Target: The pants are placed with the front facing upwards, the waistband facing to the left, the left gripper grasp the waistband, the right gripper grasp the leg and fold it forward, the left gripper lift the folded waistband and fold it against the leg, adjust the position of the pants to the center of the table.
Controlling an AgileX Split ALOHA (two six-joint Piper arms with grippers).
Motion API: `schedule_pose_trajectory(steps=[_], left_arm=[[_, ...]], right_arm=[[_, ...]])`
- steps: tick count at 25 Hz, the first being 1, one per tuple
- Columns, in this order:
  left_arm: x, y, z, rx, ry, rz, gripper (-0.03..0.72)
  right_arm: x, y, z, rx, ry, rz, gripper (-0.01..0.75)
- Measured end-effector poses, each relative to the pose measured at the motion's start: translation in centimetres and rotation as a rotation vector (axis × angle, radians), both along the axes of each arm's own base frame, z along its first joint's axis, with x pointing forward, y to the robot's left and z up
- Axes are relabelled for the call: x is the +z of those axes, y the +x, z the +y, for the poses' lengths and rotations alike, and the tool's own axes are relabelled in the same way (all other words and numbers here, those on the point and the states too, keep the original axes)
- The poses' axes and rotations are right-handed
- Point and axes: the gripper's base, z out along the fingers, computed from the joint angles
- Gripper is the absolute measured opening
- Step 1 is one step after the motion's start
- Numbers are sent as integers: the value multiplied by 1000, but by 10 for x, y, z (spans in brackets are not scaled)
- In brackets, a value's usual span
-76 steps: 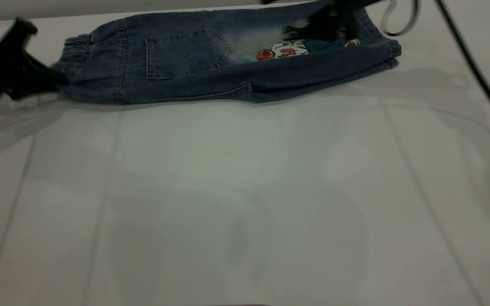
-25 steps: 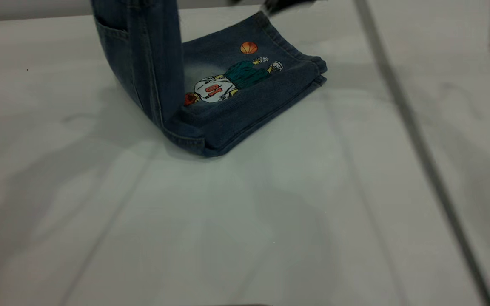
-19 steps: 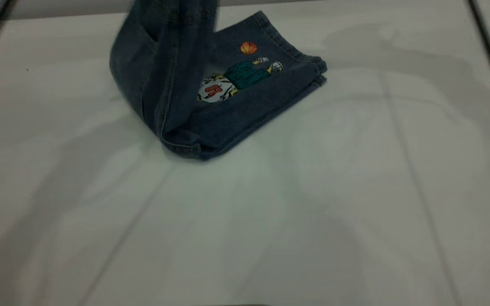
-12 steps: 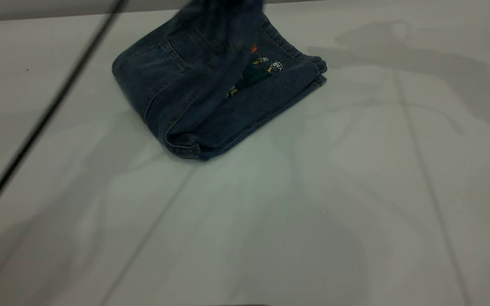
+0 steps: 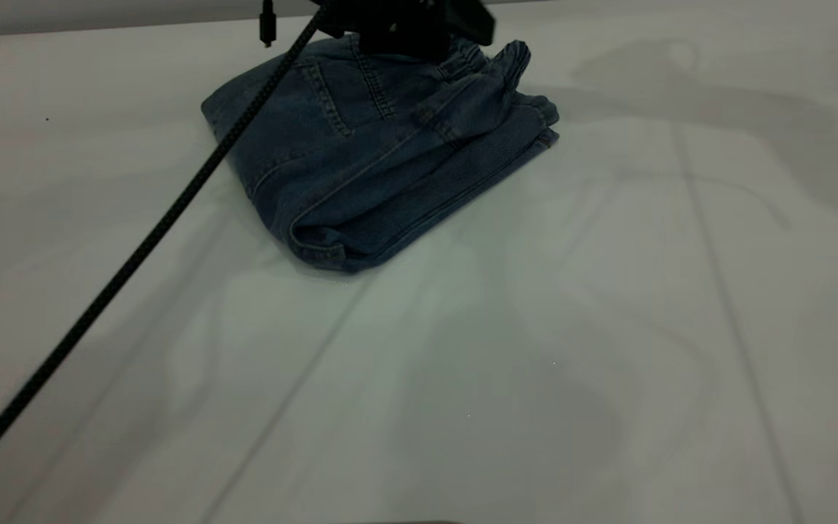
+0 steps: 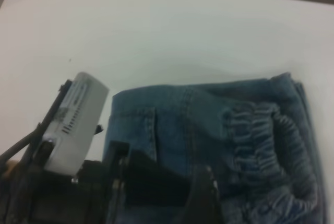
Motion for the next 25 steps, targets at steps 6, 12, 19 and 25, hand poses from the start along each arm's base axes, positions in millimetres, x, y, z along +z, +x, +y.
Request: schedule_pose_trajectory(steps=[6, 12, 19, 25], left_arm=[[75, -8, 16, -127, -28, -104, 664], [184, -30, 77, -111, 38, -254, 600], [262, -72, 126, -42, 85, -335, 573], [291, -97, 129, -59, 77, -378, 573]], right_arm=[[-2, -8, 12, 79, -14, 43, 494], [-6, -22, 70, 192, -68, 39, 494], [-18, -53, 163, 249, -296, -40, 494], [-72, -74, 213, 240, -633, -41, 494]])
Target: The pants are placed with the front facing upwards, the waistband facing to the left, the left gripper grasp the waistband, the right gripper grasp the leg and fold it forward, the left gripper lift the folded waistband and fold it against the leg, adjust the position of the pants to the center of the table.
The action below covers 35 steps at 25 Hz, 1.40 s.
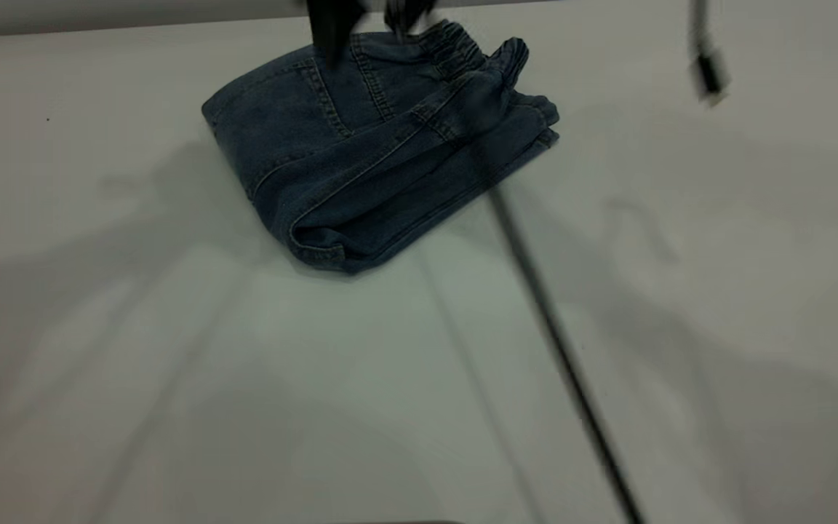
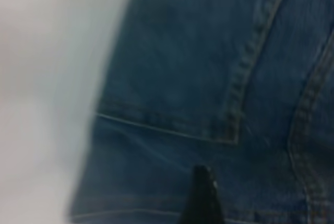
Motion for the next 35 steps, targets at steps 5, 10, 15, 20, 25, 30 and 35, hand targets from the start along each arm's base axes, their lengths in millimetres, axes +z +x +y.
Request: schedule_pose_trajectory(steps=[5, 10, 15, 20, 25, 30, 35], left_arm=[[-2, -4, -1, -31, 12, 38, 573], [-3, -5, -2, -42, 14, 49, 573], [-4, -7, -2, -61, 19, 67, 573], [-4, -8, -2, -65, 19, 72, 573], [-5, -8, -2, -67, 18, 77, 573], [-5, -8, -3, -68, 18, 78, 573], [-5, -8, -3, -71, 19, 82, 573]], right_arm=[[-38, 5, 11, -47, -129, -28, 494], [-68, 9, 8, -48, -197, -2, 494], [-85, 5, 2, -90, -265, 73, 494], [-89, -2, 1, -197, -255, 174, 494], [-90, -11, 2, -362, -194, 307, 494], [-90, -16, 8, -630, -75, 433, 494], [-89, -17, 11, -844, 13, 493, 494]])
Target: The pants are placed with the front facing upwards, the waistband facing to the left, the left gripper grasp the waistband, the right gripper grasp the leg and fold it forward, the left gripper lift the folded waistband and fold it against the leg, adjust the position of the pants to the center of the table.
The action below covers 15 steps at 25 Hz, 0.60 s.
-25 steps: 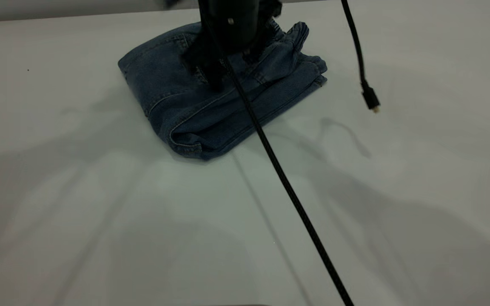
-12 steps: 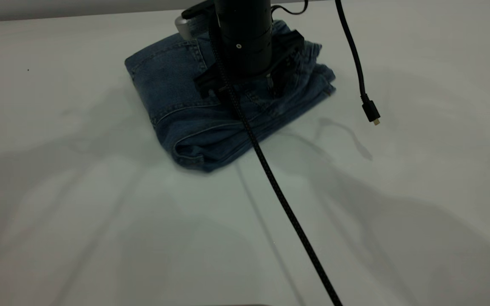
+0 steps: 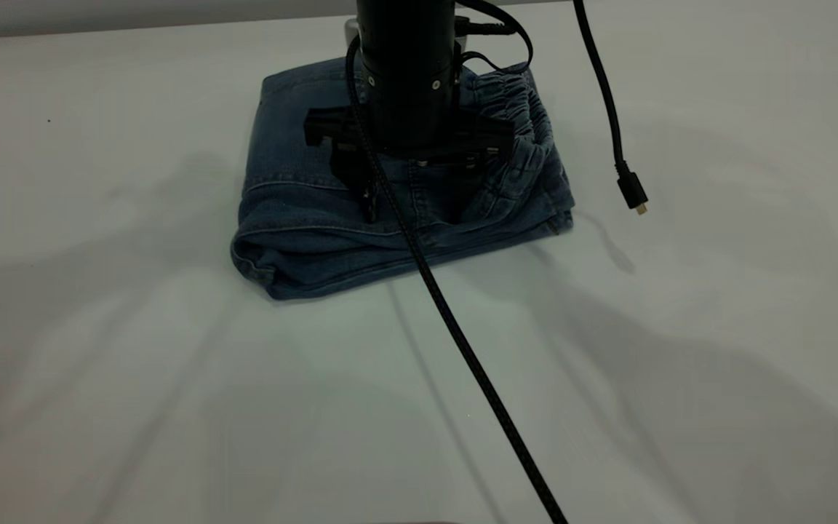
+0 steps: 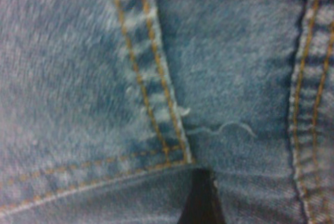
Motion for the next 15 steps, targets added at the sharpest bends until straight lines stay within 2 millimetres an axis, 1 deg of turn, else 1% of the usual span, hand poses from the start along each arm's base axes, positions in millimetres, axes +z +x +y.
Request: schedule_pose_trajectory(steps=[5, 7, 9, 13, 15], left_arm=[[0, 0, 0, -1, 0, 1, 573], [0, 0, 0, -1, 0, 1, 573], [0, 0, 0, -1, 0, 1, 573], [0, 0, 0, -1, 0, 2, 573], [0, 0, 0, -3, 0, 4, 573]], right_arm=[[5, 3, 4, -147, 23, 18, 494], [12, 7, 7, -168, 38, 13, 494], [23, 11, 9, -169, 44, -4, 494], [61, 22, 11, -138, 35, -89, 494], [84, 29, 13, -65, 42, -171, 494]])
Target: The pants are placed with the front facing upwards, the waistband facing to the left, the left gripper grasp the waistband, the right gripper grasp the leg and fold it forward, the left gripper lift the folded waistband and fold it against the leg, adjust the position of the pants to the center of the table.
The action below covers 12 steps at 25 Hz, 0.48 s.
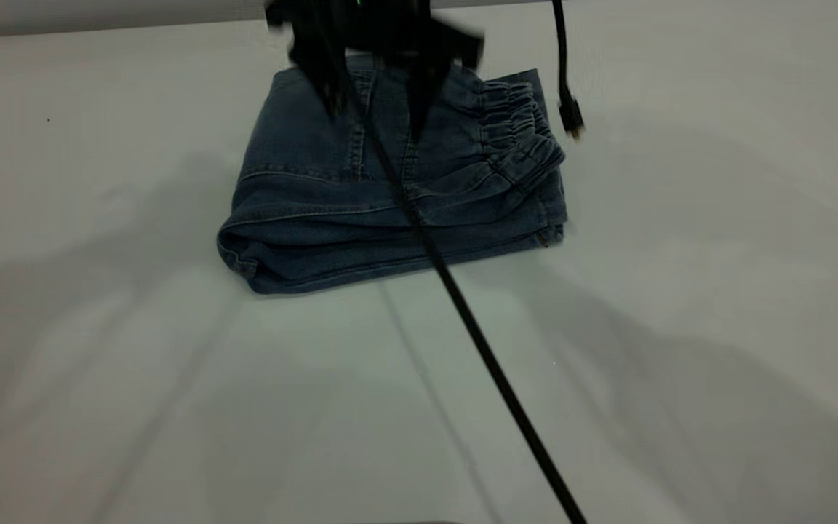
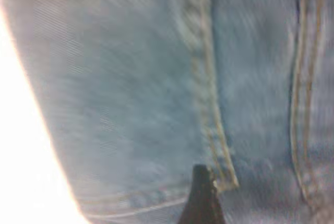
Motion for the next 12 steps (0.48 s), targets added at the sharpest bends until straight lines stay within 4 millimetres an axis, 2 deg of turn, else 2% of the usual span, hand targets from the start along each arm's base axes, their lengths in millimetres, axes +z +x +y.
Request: schedule_pose_trajectory(steps=[5, 8, 12], left_arm=[[8, -10, 0, -22, 6, -4, 573], [20, -25, 1, -41, 17, -26, 573], [39, -56, 7, -74, 97, -60, 573]], right_arm=[[61, 2, 2, 322, -1, -193, 494], [109, -9, 0, 496, 25, -291, 494], [167, -28, -5, 664, 78, -411, 494]])
